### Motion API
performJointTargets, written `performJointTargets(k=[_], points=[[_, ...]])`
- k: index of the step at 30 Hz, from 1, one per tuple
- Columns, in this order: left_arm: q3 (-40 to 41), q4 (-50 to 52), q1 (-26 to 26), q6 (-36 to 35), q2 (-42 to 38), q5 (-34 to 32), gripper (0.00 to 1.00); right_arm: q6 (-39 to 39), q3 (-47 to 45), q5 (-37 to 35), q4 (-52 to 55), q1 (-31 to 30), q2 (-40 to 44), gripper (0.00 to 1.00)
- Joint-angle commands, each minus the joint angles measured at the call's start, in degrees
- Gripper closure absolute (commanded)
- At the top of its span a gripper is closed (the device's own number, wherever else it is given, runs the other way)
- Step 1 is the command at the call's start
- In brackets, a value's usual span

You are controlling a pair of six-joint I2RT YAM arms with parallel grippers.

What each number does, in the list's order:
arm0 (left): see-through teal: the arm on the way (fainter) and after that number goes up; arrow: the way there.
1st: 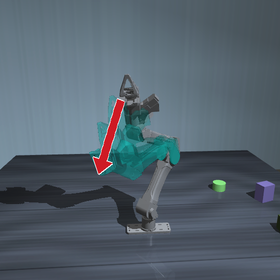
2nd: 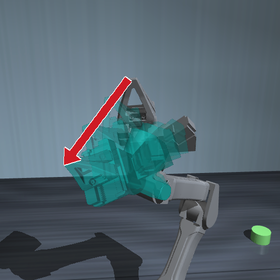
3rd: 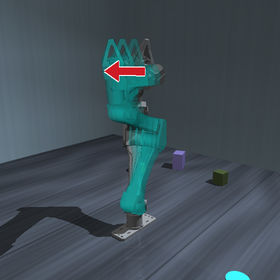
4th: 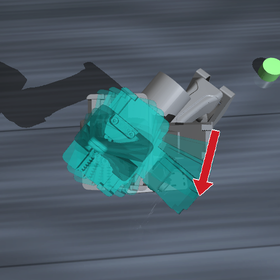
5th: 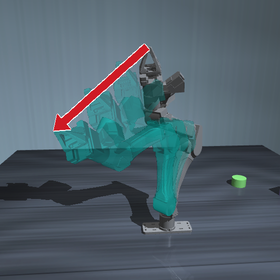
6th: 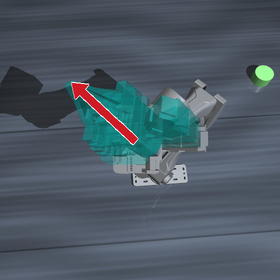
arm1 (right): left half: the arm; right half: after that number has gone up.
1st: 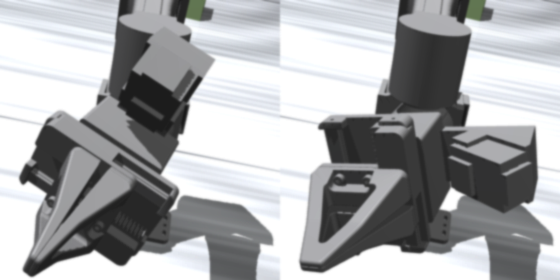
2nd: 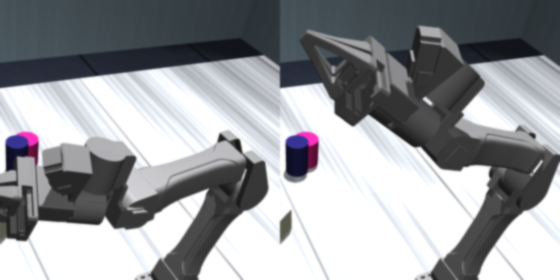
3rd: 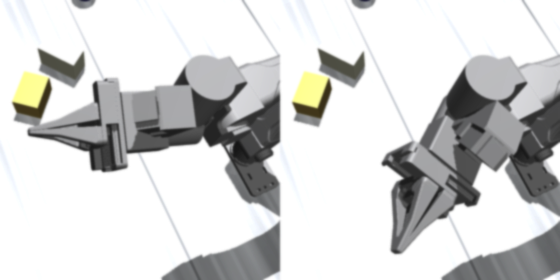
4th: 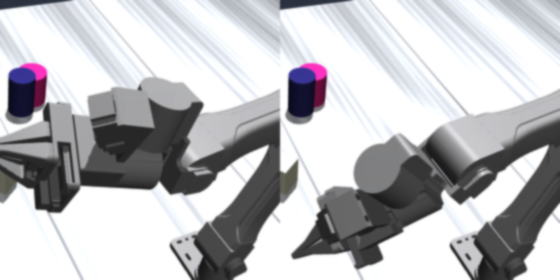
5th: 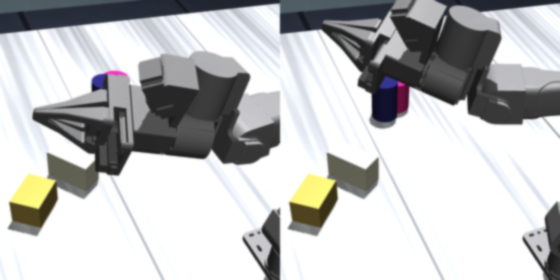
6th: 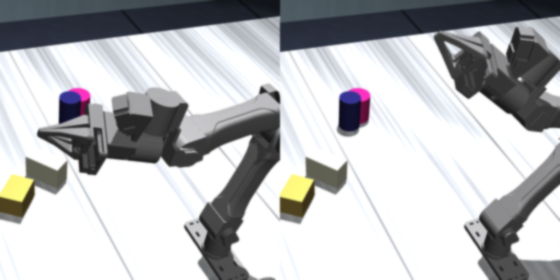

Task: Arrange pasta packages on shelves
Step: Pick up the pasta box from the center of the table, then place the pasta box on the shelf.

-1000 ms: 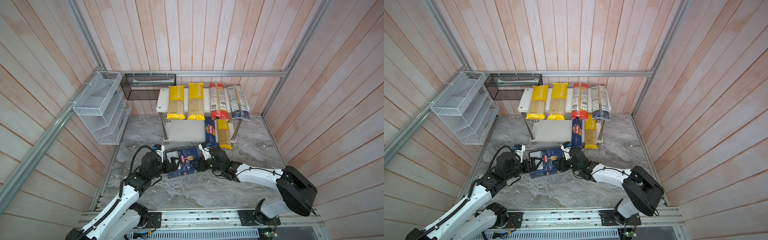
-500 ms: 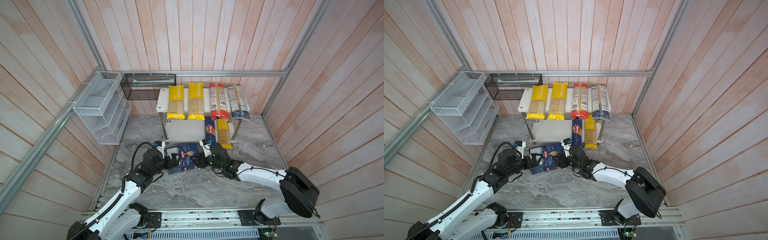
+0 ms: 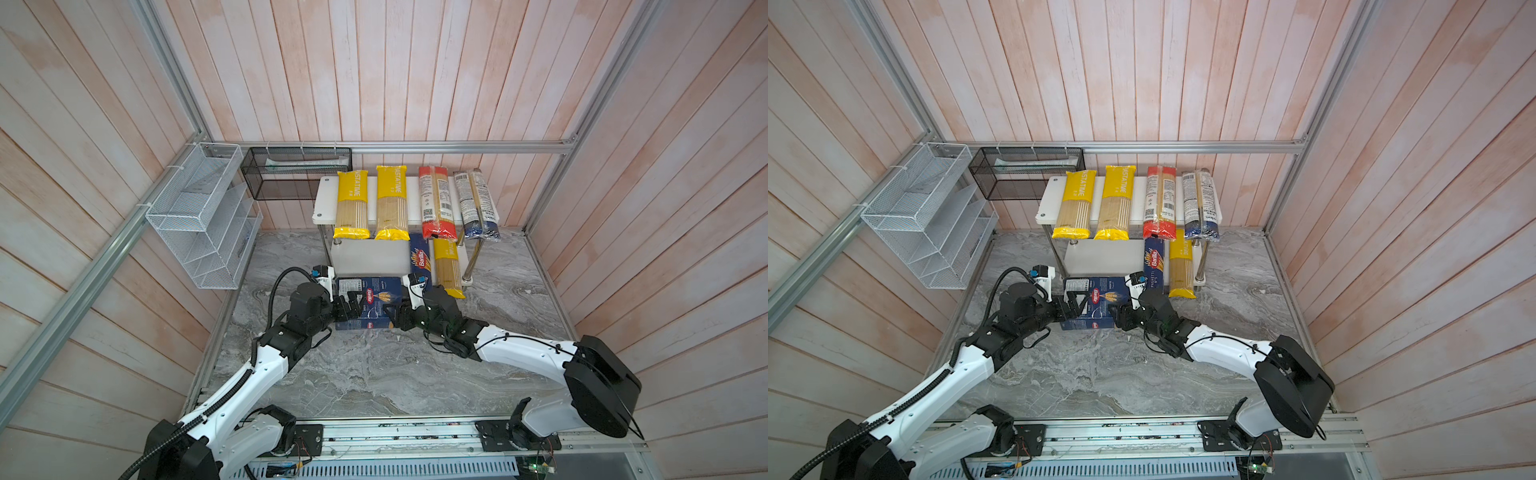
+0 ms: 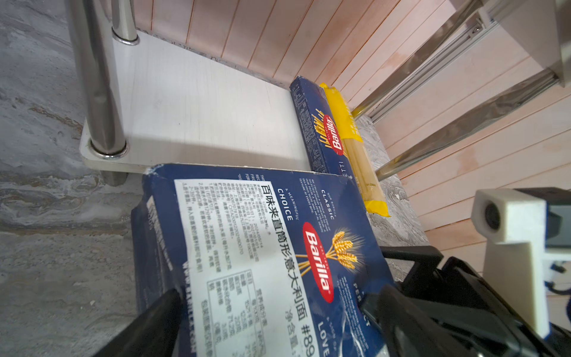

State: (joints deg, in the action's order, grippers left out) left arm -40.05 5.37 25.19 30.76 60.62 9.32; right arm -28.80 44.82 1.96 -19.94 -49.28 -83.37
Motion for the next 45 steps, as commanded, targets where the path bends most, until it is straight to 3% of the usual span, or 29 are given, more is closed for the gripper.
performJointTargets(k=[1, 18, 45], points=[[-4.21, -11.26, 2.23, -1.18, 2.28, 10.13, 0.0, 2.16, 5.78, 7.79, -10.28, -2.06, -0.28, 0.39], [-6.35, -16.02, 2.17, -2.31, 9.72, 4.18, 0.0, 2.58, 12.27, 6.92, -8.37, 0.14, -6.19, 0.39], [-13.76, -25.99, 0.05, -5.34, 23.1, 3.25, 0.0, 1.56, 14.48, 7.89, -12.61, 2.96, -13.22, 0.39]])
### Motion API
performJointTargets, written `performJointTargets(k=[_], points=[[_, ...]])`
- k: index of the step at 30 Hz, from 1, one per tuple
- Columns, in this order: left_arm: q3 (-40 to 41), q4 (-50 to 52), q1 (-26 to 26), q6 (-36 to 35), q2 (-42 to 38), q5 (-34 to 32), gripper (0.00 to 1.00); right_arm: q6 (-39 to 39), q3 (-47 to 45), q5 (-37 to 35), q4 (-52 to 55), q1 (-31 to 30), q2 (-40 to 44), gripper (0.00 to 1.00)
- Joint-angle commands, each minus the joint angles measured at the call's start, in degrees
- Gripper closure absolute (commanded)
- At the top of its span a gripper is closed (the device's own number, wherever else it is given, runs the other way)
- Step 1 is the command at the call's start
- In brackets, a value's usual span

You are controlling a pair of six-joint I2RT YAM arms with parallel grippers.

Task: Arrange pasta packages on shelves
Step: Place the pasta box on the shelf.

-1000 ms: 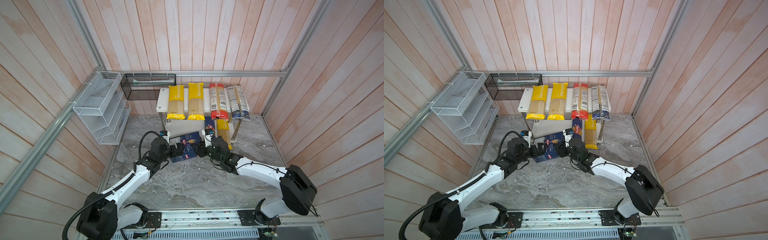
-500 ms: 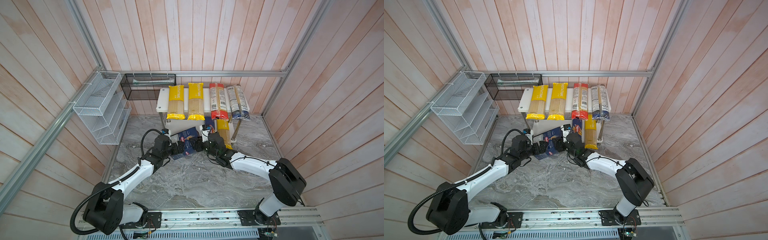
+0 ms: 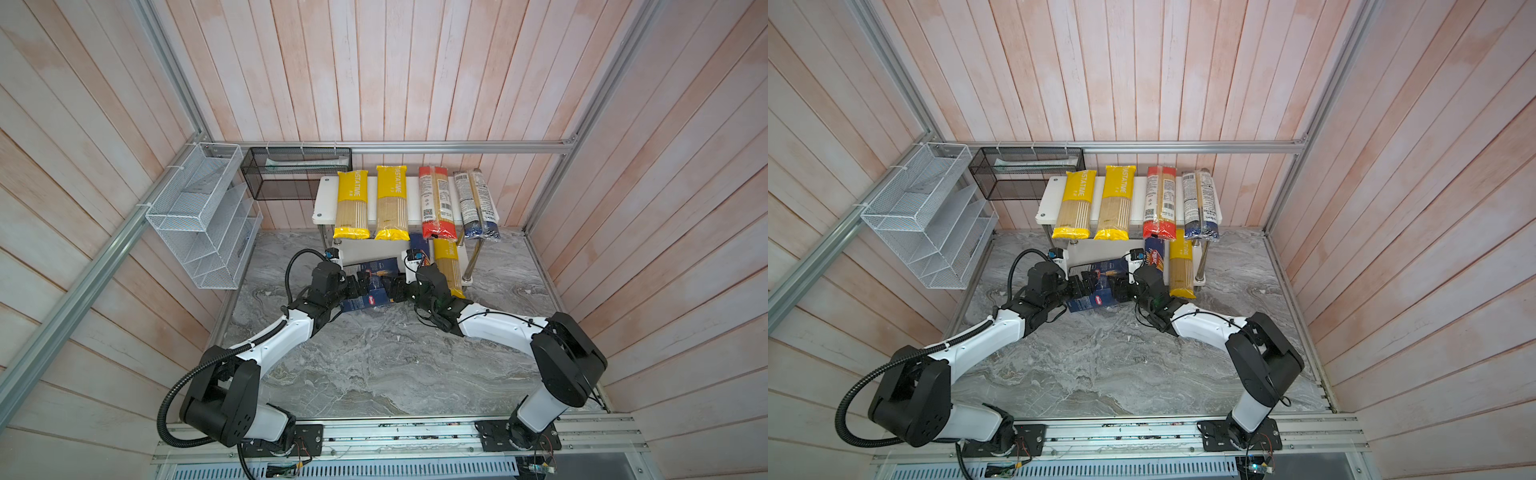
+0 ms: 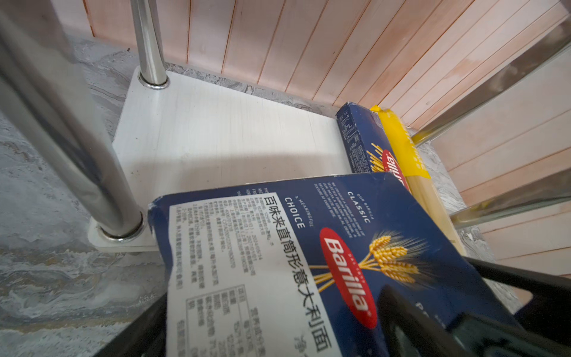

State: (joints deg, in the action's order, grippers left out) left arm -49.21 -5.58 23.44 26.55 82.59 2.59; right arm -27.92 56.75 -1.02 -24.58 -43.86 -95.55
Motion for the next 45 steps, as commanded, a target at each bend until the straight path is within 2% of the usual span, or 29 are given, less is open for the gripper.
performJointTargets(k=[1, 7, 16, 24, 30, 38, 45], points=[[-5.05, -15.36, 1.53, -1.14, 1.77, 10.01, 0.0, 0.6, 2.57, 10.92, -8.39, -2.26, -1.35, 0.39], [-6.83, -17.44, 0.99, -0.67, 4.54, 9.54, 0.0, -0.99, 2.82, 11.66, -10.69, -1.6, -3.42, 0.39], [-7.78, -19.78, 0.99, -1.21, 5.24, 10.66, 0.0, 0.68, 2.33, 10.75, -11.96, -1.67, -3.45, 0.4], [-5.89, -18.17, 2.2, 1.13, -0.89, 11.97, 0.0, -0.37, 1.97, 13.88, -12.72, -1.84, -0.75, 0.4], [-4.05, -18.6, 2.56, 0.9, -3.24, 11.18, 0.0, -0.48, 0.93, 12.7, -14.16, -2.37, 0.27, 0.4], [-5.78, -21.68, 2.49, -1.03, 3.47, 11.46, 0.0, 1.52, 2.95, 10.65, -13.33, -1.99, -2.89, 0.4], [-7.54, -23.94, 1.97, 0.43, 9.24, 13.39, 0.0, 1.91, 3.79, 8.58, -13.7, -0.84, -3.12, 0.4]])
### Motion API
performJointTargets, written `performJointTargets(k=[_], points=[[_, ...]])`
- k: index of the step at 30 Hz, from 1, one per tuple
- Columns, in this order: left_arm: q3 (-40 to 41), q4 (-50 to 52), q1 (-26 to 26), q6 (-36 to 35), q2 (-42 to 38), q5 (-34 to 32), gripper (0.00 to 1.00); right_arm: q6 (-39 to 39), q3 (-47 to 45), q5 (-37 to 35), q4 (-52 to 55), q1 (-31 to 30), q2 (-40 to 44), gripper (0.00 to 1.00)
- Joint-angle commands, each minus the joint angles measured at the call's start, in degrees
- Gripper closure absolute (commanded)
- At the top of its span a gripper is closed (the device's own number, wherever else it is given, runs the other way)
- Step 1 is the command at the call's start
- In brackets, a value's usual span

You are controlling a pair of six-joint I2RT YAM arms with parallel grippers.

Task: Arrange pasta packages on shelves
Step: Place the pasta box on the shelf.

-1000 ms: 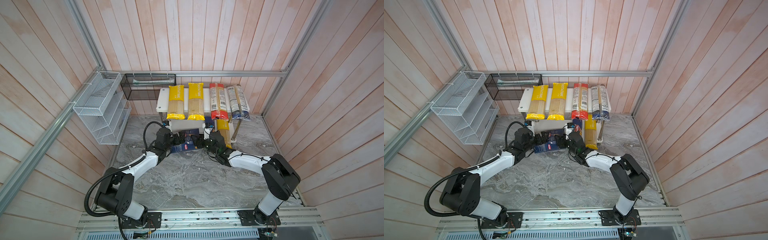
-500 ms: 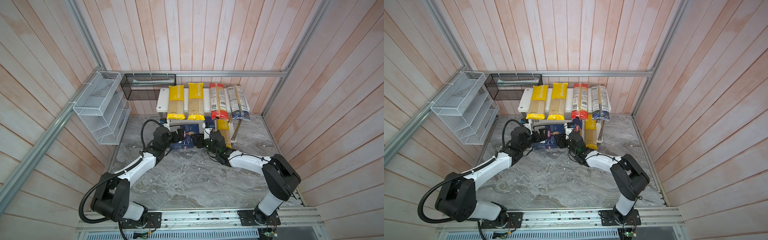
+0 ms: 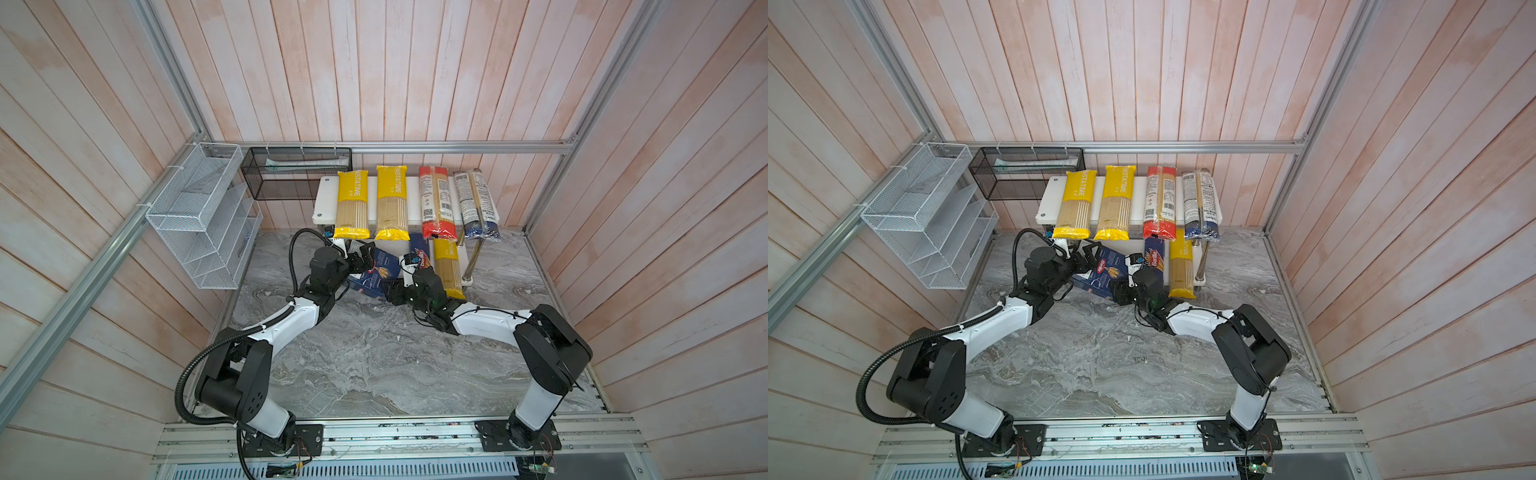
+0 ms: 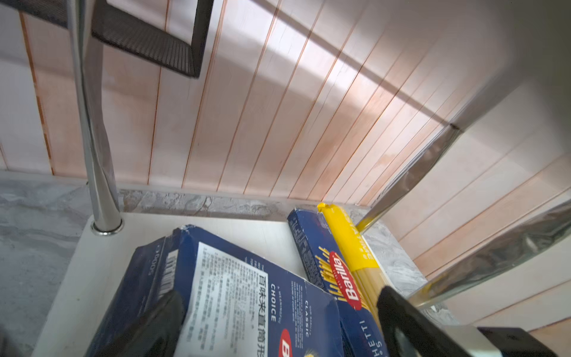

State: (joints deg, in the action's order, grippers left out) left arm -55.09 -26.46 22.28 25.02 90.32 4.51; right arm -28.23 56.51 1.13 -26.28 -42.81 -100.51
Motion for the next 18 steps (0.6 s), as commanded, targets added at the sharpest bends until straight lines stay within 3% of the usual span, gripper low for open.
performJointTargets(k=[1, 18], points=[[-1.77, -3.31, 2.95, 2.23, 2.05, 11.56, 0.0, 2.21, 4.13, 6.52, -11.91, -1.53, 1.89, 0.4], [-7.29, 3.51, -0.4, -0.02, 5.79, 10.6, 0.0, 0.28, 8.12, 8.25, -9.42, 2.44, -2.66, 0.38]])
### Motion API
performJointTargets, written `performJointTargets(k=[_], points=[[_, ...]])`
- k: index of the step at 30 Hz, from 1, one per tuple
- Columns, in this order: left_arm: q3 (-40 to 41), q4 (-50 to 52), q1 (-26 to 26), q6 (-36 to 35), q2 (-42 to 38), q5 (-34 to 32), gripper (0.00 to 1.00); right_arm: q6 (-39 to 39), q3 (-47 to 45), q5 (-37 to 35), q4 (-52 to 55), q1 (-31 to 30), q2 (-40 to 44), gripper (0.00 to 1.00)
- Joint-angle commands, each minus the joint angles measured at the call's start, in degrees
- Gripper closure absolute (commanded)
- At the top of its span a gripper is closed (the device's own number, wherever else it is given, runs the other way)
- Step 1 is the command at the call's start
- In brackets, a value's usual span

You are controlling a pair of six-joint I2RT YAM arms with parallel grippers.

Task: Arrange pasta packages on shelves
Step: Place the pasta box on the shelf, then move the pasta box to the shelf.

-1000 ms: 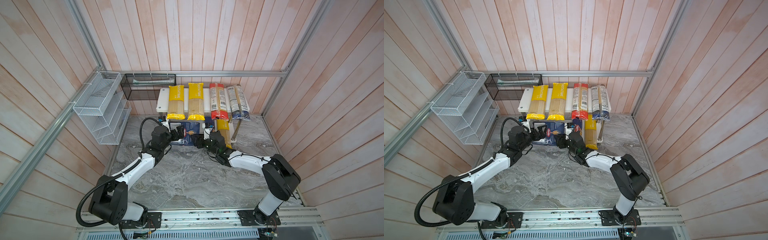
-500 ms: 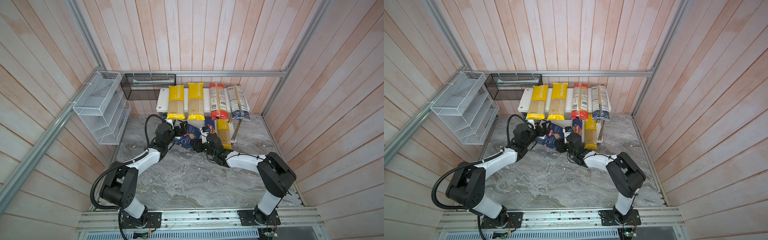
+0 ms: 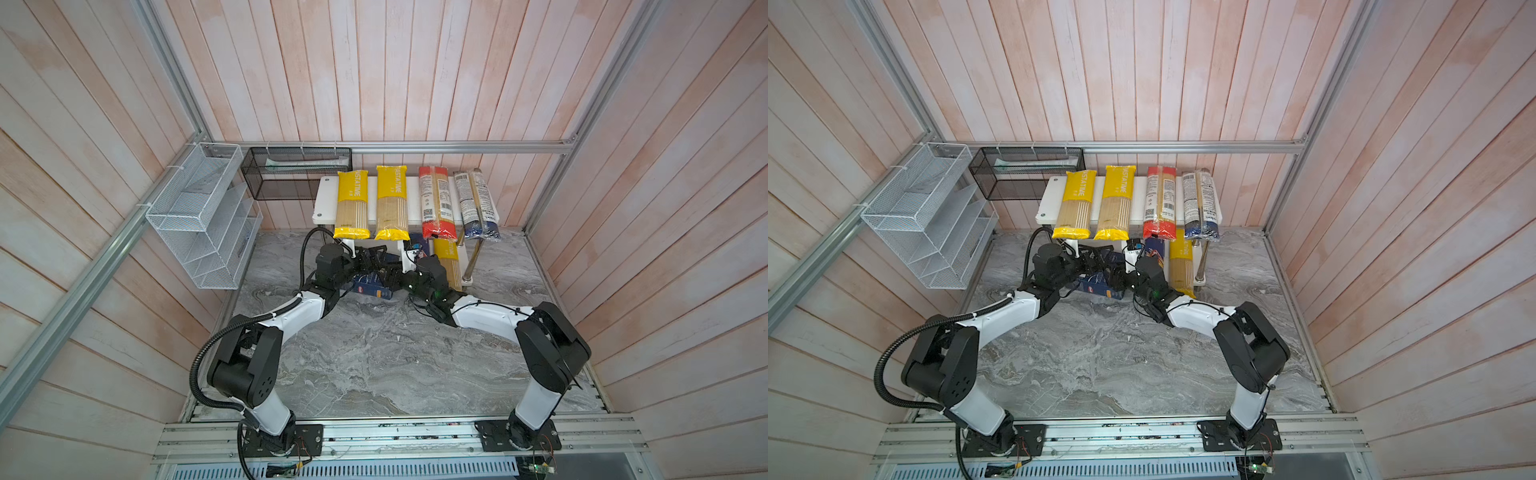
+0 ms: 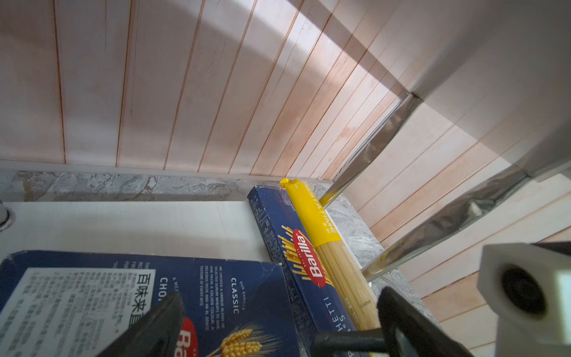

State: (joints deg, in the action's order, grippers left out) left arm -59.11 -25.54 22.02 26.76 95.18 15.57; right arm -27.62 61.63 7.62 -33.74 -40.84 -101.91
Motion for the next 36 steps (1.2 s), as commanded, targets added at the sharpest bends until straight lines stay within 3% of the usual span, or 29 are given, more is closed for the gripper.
performJointTargets(k=[1, 12, 21, 24, 31, 36], points=[[-3.46, 3.74, -0.21, -2.21, 0.68, -1.22, 0.0, -0.27, 2.89, 1.78, -1.61, 0.66, -1.29, 0.38], [0.22, 12.93, -1.28, -2.58, -7.25, -6.45, 0.0, 2.21, -1.6, 0.37, 3.0, 0.17, 5.05, 0.37], [9.22, 21.77, -2.97, -0.75, -21.47, -9.05, 0.0, 5.98, -5.89, -0.49, 9.41, -5.76, 12.6, 0.37], [14.18, 24.79, -5.94, 1.32, -27.12, -8.19, 0.0, 5.99, -6.89, -0.12, 10.87, -8.24, 13.14, 0.36], [28.83, 25.58, -18.5, 6.41, -39.79, -1.39, 0.0, 4.23, -6.57, 4.22, 7.4, -9.87, 8.03, 0.36], [31.84, 27.65, -21.14, 7.86, -44.5, -1.98, 0.0, 4.2, -2.44, 5.55, 6.33, -10.74, 1.54, 0.37]])
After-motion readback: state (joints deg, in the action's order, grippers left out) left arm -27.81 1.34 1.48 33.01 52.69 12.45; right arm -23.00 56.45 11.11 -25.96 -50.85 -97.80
